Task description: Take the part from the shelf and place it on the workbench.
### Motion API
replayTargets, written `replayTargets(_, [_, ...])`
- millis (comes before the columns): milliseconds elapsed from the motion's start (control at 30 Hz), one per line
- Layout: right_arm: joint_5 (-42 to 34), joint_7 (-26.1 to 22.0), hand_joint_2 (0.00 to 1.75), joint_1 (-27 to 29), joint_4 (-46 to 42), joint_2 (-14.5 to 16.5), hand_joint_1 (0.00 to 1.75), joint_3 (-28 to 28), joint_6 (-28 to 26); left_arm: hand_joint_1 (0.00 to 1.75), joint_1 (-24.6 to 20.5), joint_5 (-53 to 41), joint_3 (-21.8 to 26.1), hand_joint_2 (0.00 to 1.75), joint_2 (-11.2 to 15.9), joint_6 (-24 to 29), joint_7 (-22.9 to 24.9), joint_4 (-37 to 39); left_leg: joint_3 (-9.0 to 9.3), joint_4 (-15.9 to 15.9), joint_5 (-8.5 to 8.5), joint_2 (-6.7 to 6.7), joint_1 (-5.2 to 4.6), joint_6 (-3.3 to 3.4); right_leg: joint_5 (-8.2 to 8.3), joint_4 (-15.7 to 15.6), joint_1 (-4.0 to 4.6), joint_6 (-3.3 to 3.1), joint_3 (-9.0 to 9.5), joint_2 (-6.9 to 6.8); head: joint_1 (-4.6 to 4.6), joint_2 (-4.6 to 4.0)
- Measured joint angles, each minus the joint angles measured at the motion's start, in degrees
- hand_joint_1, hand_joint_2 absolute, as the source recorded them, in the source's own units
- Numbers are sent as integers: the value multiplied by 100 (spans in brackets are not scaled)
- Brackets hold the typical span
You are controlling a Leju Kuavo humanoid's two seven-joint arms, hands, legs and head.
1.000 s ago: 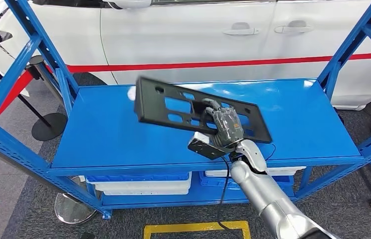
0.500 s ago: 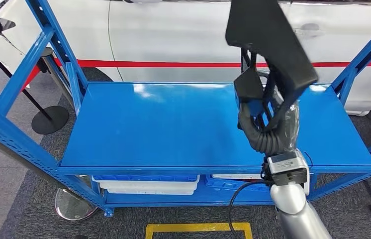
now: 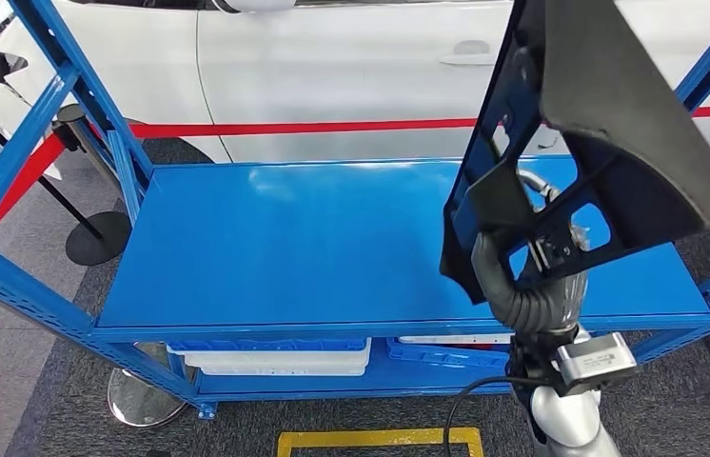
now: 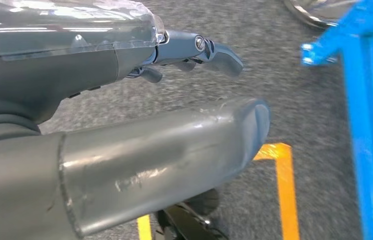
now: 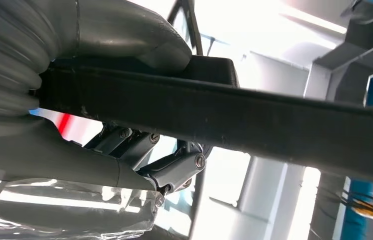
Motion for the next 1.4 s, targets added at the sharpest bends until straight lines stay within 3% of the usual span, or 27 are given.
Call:
replayTargets(33, [-133, -136, 175, 177, -18, 6, 175, 1, 70, 0, 3, 16, 18, 0, 0, 26, 25, 1, 172, -369, 210, 0, 1, 9, -20, 31, 0, 10, -2, 2, -1, 0])
replayTargets(100, [-304, -431, 175, 551, -78, 31, 175, 2, 177, 0, 9, 23, 37, 0, 0, 63, 51, 3, 488, -1028, 471, -6, -11, 54, -61, 96, 16, 43, -25, 2, -4, 0])
replayTargets(133, [-340, -551, 175, 737, -114, 49, 175, 2, 215, 0, 13, 24, 43, 0, 0, 73, 59, 4, 559, -1188, 512, -11, -19, 80, -69, 119, 24, 64, -38, 1, -4, 0])
replayTargets(267, [-378, -778, 175, 1362, -232, 110, 175, 4, 288, 0, 25, 38, 52, 0, -20, 85, 70, 5, 557, -1281, 584, -1, -3, 206, -106, 166, 17, 165, -67, 20, -5, 0])
replayTargets(333, [-375, -856, 175, 1596, -288, 137, 175, 4, 305, 0, 23, 56, 60, 0, -39, 90, 82, 5, 522, -1334, 657, 21, 24, 283, -433, 502, -7, 233, -188, 39, 20, 0])
replayTargets(400, [-359, -942, 175, 1823, -331, 168, 175, 4, 315, 0, 23, 72, 74, 0, -42, 97, 89, 5, 441, -1339, 719, 28, 24, 302, -914, 1209, -47, 300, -427, 42, 45, 0])
replayTargets(433, [-343, -981, 175, 1932, -343, 185, 175, 4, 316, 0, 26, 79, 82, 0, -43, 98, 92, 5, 395, -1338, 752, 29, 24, 295, -1058, 1509, -68, 325, -506, 42, 47, -1])
replayTargets(467, [-321, -1013, 175, 2036, -352, 204, 175, 4, 317, 0, 29, 85, 89, 0, -45, 100, 96, 5, 350, -1337, 786, 29, 26, 283, -1088, 1640, -86, 344, -499, 41, 46, -1])
replayTargets(500, [-299, -1036, 175, 2125, -363, 223, 175, 4, 317, 0, 30, 90, 96, 0, -48, 100, 101, 5, 307, -1336, 821, 29, 30, 266, -1003, 1540, -102, 355, -374, 40, 47, -1])
replayTargets(533, [-278, -1050, 175, 2195, -379, 240, 175, 4, 320, 0, 31, 94, 101, 0, -53, 101, 105, 5, 269, -1336, 856, 28, 35, 245, -848, 1230, -115, 357, -141, 39, 48, -1])
replayTargets(600, [-252, -1065, 175, 2293, -427, 281, 175, 4, 335, 0, 28, 103, 113, 0, -62, 102, 107, 5, 216, -1330, 925, 24, 36, 187, -617, 384, -119, 343, 436, 42, 48, 0])
replayTargets(667, [-243, -1085, 175, 2370, -472, 326, 175, 4, 364, 0, 28, 110, 127, 0, -64, 103, 107, 7, 206, -1340, 998, 20, 30, 109, -558, -64, -89, 296, 704, 59, 41, -1])
replayTargets(767, [-240, -1108, 175, 2471, -504, 378, 175, 1, 395, 0, 44, 109, 140, 0, -64, 103, 107, 16, 177, -1358, 1061, 12, 42, -13, -468, -118, -66, 165, 630, 62, 39, 0])
replayTargets(800, [-240, -1111, 175, 2492, -509, 396, 175, 1, 400, 0, 49, 105, 143, 0, -67, 103, 107, 21, 128, -1272, 938, 11, 49, -37, -411, -124, -69, 101, 577, 52, 27, 0])
replayTargets(833, [-240, -1113, 175, 2511, -516, 415, 175, 0, 403, 0, 54, 102, 144, 0, -71, 103, 107, 25, 52, -1072, 707, 11, 54, -49, -349, -136, -72, 47, 516, 41, 15, 0])
replayTargets(900, [-240, -1116, 175, 2544, -525, 441, 175, 0, 408, 0, 51, 97, 145, 0, -78, 103, 108, 27, -143, -364, 104, 15, 56, -62, -231, -124, -44, -20, 367, 28, -12, 0])
replayTargets(933, [-240, -1116, 175, 2559, -527, 446, 175, 0, 410, 0, 51, 98, 146, 0, -79, 103, 108, 27, -206, 2, -85, 15, 52, -66, -178, -112, -23, -29, 288, 26, -16, 0])
replayTargets(967, [-240, -1117, 175, 2573, -527, 447, 175, -1, 412, 0, 51, 102, 147, 0, -78, 103, 108, 27, -199, 241, -135, 15, 47, -62, -127, -94, 0, -36, 207, 24, -16, 0])
replayTargets(1000, [-240, -1117, 175, 2587, -528, 449, 175, -1, 417, 0, 50, 107, 148, 0, -78, 103, 107, 27, -114, 306, -71, 15, 41, -49, -84, -74, 19, -38, 130, 23, -16, 0])
replayTargets(1067, [-240, -1121, 175, 2621, -531, 464, 175, -2, 435, 0, 47, 114, 148, 0, -77, 102, 107, 27, 383, -212, 209, 14, 15, 23, -13, -20, 50, -33, -3, 22, -16, 0])
replayTargets(1133, [-240, -1126, 175, 2654, -539, 486, 175, -3, 452, 0, 37, 114, 149, 0, -66, 101, 108, 27, 992, -1056, 247, 15, -34, 116, 40, 41, 71, -4, -88, 17, -14, 0])
replayTargets(1167, [-240, -1129, 175, 2667, -543, 494, 175, -3, 457, 0, 34, 115, 150, 0, -61, 101, 108, 27, 1162, -1334, 203, 13, -60, 146, 67, 59, 65, 24, -106, 12, -14, 0])
replayTargets(1200, [-240, -1131, 175, 2676, -545, 499, 175, -4, 460, 0, 32, 115, 150, 0, -56, 101, 108, 27, 1226, -1469, 164, 14, -80, 164, 99, 65, 57, 58, -117, 8, -16, 0])
replayTargets(1267, [-240, -1137, 175, 2696, -553, 506, 175, -6, 463, 0, 30, 118, 150, 0, -64, 101, 107, 28, 1184, -1539, 243, 30, -74, 198, 144, 70, 38, 132, -131, 16, -23, 0])
replayTargets(1300, [-240, -1145, 175, 2714, -563, 509, 175, -7, 464, 0, 26, 122, 151, 0, -72, 100, 110, 28, 1150, -1569, 305, 47, -56, 235, 59, 130, 36, 167, -166, 28, -18, -1])
replayTargets(1333, [-240, -1157, 175, 2735, -574, 510, 175, -8, 464, 0, 24, 126, 151, 0, -79, 98, 115, 29, 1102, -1600, 372, 65, -33, 266, -122, 276, 31, 201, -224, 40, -3, -1])
replayTargets(1400, [-247, -1206, 175, 2808, -590, 511, 175, -10, 461, 0, 29, 131, 152, 0, -89, 97, 133, 30, 968, -1612, 491, 86, -16, 307, -677, 849, -16, 268, -401, 48, 26, -1])
